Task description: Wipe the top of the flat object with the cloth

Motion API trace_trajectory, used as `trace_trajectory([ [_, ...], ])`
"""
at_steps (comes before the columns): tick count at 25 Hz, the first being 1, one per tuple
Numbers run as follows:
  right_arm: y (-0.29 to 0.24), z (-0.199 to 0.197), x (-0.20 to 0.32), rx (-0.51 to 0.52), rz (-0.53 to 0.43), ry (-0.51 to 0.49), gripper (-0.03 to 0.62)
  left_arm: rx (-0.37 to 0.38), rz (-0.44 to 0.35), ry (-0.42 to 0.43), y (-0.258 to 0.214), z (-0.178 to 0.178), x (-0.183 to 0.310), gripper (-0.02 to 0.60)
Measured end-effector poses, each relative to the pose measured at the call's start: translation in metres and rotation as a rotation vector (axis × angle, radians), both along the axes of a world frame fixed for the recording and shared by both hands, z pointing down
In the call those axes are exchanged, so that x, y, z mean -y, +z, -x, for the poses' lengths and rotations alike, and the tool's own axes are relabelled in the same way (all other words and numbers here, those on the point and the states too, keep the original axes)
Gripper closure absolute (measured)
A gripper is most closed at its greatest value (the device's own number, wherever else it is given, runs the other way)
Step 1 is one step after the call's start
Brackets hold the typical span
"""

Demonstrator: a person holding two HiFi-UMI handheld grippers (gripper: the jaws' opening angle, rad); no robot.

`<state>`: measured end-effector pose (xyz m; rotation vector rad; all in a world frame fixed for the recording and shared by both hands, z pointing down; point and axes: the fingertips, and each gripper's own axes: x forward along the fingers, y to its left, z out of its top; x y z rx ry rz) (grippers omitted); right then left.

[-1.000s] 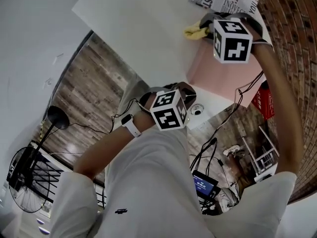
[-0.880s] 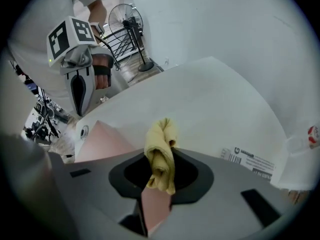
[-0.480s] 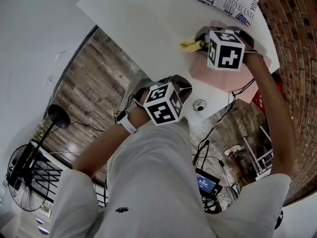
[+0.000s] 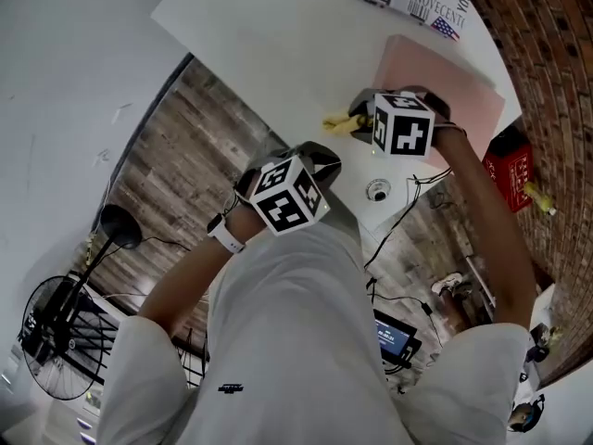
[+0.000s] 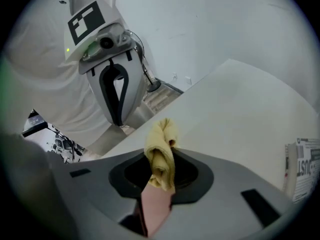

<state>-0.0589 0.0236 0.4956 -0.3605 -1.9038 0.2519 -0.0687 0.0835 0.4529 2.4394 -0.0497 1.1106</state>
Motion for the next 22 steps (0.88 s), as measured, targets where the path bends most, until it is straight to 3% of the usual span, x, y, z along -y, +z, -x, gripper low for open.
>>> trace_trajectory([
  [7,-0.024,0.010,-0.052,0.136,0.074,0.191,0.497,0.023,0.005,-0.014,-0.015,0.029,0.000,0.563],
  [12,-0.065,0.009,-0.061,0.275,0.038,0.493,0.496,0.003,-0.015,-0.022,-0.036,0.030,0.007,0.563],
  [18,-0.132,-0.028,-0.037,0.504,-0.182,0.982,0.494,-0.051,-0.115,-0.076,-0.074,0.020,0.040,0.563],
  [22,-0.187,-0.073,-0.031,0.624,-0.386,1.218,0.494,-0.106,-0.178,-0.105,-0.105,0.009,0.060,0.563],
])
